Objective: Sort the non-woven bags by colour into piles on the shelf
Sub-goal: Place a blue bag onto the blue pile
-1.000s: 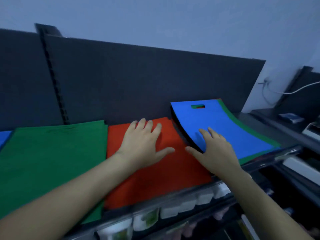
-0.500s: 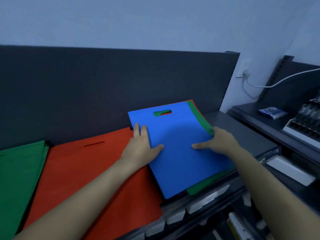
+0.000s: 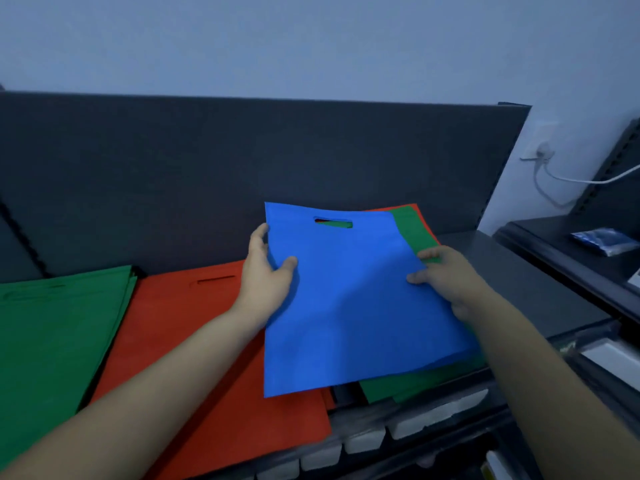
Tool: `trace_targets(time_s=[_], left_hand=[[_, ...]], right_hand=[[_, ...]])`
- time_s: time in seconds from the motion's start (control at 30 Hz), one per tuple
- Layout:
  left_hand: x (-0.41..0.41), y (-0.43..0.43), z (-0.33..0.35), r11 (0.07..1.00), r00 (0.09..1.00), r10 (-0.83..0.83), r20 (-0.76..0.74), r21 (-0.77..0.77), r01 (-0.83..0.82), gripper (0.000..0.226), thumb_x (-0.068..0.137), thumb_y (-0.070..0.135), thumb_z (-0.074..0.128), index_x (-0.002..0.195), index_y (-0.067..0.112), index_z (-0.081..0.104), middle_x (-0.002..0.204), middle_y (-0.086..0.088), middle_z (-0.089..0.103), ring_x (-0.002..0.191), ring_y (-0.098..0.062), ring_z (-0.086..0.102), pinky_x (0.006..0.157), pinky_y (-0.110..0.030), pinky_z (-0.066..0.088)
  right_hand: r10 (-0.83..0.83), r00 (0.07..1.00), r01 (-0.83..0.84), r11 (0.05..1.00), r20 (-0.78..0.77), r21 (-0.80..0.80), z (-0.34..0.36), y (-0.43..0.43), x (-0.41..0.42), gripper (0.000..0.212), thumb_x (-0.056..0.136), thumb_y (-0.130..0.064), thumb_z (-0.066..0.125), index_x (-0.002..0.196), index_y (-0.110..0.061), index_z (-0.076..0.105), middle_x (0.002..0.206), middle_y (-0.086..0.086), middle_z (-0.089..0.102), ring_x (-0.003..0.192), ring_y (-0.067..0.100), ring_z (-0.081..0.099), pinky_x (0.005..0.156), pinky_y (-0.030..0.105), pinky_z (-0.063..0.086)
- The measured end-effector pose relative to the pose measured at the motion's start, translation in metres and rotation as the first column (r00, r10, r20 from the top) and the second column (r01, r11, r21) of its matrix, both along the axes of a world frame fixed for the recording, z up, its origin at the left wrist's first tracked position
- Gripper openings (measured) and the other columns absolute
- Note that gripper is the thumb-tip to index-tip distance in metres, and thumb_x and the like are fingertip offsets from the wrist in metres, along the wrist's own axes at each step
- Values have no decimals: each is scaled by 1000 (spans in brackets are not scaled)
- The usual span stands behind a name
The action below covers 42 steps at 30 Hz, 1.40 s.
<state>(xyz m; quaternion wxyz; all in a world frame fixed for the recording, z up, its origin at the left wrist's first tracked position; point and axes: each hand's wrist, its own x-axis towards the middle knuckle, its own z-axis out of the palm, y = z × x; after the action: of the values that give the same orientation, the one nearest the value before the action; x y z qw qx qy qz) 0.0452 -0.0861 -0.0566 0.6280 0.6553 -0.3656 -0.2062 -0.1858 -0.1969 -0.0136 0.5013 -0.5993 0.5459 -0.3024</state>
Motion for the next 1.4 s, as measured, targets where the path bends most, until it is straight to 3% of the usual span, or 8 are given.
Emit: trace_targets(time_s=[0.1,0.4,0.77,0.93,1.03,1.2,1.27,1.4], left_hand=[[18,23,8,999,998,50,-42,-2,-50,72,90,3,62,149,20,25,127,4,60,113,-13,61,97,-35,50],[103,149,28,988,979,150,-138,-13,-154,59,88,4,66,137,24,41,102,12,66,87,-9,69,70,-29,56],[326,391,4,959,974,217,58,175,-224,80,82,18,74,148,26,30,140,8,37,125,-6,40,90,-25,40],[420,470,-1,885,917,258,304,306,-351,76,85,23,72,149,15,32,149,-2,41,132,-15,41,97,-25,37],[451,488,-3,829,845,156,512,398,-393,85,85,34,71,151,9,23,153,-6,34,140,-23,33,110,-30,29],[447,487,-30,656,489,-116,865,436,-616,92,84,70,47,148,8,24,155,-16,15,131,-32,27,104,-40,25],[445,485,-43,609,455,-214,864,482,-630,77,91,67,30,145,12,33,159,-13,6,139,-32,16,107,-45,18],[451,482,-53,639,454,-228,861,484,-598,59,96,57,28,131,15,50,140,-9,44,136,-28,28,109,-45,15]], right_hand=[[43,981,-47,999,187,15,0,18,20,42,83,10,62,120,-8,51,100,11,67,80,26,66,68,37,54],[258,943,-256,966,210,-39,22,119,120,39,82,11,54,115,-10,52,89,10,68,72,26,64,63,33,52],[436,886,-431,900,157,-62,-24,343,377,58,77,13,43,126,-17,39,80,7,52,70,23,50,58,29,34],[436,900,-433,889,-17,-146,-42,426,477,63,81,3,54,140,-9,36,114,7,59,86,25,60,72,36,49],[398,878,-461,853,-268,-244,-51,448,508,61,84,-5,59,142,-5,38,140,10,38,92,22,51,73,26,42],[114,597,-673,611,-794,-417,-67,468,523,27,89,-11,45,114,-2,52,119,14,52,102,30,49,81,33,33],[36,509,-727,552,-860,-407,-76,472,526,29,94,-16,39,118,-4,51,121,11,53,103,28,49,87,35,32],[43,598,-667,580,-801,-467,-90,474,529,36,97,-17,34,127,-4,47,127,12,50,106,30,46,90,38,35]])
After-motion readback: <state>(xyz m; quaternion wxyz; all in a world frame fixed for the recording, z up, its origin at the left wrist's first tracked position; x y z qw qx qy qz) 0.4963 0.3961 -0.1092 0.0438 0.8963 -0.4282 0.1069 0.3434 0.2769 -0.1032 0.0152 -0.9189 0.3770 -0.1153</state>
